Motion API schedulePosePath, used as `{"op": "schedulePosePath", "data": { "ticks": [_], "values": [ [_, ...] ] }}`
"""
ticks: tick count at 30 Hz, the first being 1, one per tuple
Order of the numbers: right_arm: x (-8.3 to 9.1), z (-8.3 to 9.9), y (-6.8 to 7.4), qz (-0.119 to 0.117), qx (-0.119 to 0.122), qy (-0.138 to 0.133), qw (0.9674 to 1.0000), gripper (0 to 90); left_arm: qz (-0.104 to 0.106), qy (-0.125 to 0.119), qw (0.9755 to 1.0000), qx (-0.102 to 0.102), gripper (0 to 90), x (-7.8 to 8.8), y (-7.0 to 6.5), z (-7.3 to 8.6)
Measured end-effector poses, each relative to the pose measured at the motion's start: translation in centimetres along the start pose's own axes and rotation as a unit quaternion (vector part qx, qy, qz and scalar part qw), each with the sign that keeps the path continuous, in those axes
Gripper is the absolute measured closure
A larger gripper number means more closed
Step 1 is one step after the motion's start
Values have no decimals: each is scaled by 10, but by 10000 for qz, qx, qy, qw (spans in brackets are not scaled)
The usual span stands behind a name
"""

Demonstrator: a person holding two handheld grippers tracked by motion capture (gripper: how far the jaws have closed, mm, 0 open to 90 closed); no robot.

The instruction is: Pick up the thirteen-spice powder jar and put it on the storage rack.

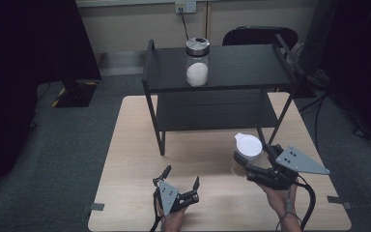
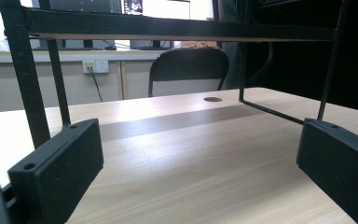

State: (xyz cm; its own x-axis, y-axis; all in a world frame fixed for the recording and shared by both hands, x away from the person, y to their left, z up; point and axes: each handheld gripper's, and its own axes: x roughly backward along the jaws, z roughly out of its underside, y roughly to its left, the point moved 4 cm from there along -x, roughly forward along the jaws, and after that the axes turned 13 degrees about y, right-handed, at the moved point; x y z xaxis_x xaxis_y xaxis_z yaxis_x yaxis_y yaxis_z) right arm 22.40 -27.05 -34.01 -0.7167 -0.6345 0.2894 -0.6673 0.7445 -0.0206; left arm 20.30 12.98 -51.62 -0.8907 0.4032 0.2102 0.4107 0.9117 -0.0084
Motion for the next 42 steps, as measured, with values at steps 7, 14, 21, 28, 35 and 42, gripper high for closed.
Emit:
{"op": "schedulePosePath", "data": {
  "ticks": [7, 14, 21, 28, 35, 42],
  "values": [
    [-1, -19, -9, -20, 4, -46, 10000, 306, 4, 2, 10000, -3, 1, 0, 0, 0],
    [-5, -44, -22, 8, 46, -60, 10000, 307, 3, 2, 10000, -1, 2, 0, 0, 0],
    [-10, -71, -36, -24, -2, -143, 9999, 307, 3, 1, 10000, -2, 2, 0, 0, 0],
    [-13, -96, -43, 0, -71, -227, 9997, 307, 3, 0, 10000, -1, 2, 0, 0, 0],
    [-16, -122, -48, 64, -51, -238, 9997, 307, 2, 0, 10000, -1, 2, 0, 0, 0],
    [-24, -146, -57, 75, -208, -207, 9995, 306, 2, -1, 10000, -1, 3, 0, 0, 0]
  ]
}}
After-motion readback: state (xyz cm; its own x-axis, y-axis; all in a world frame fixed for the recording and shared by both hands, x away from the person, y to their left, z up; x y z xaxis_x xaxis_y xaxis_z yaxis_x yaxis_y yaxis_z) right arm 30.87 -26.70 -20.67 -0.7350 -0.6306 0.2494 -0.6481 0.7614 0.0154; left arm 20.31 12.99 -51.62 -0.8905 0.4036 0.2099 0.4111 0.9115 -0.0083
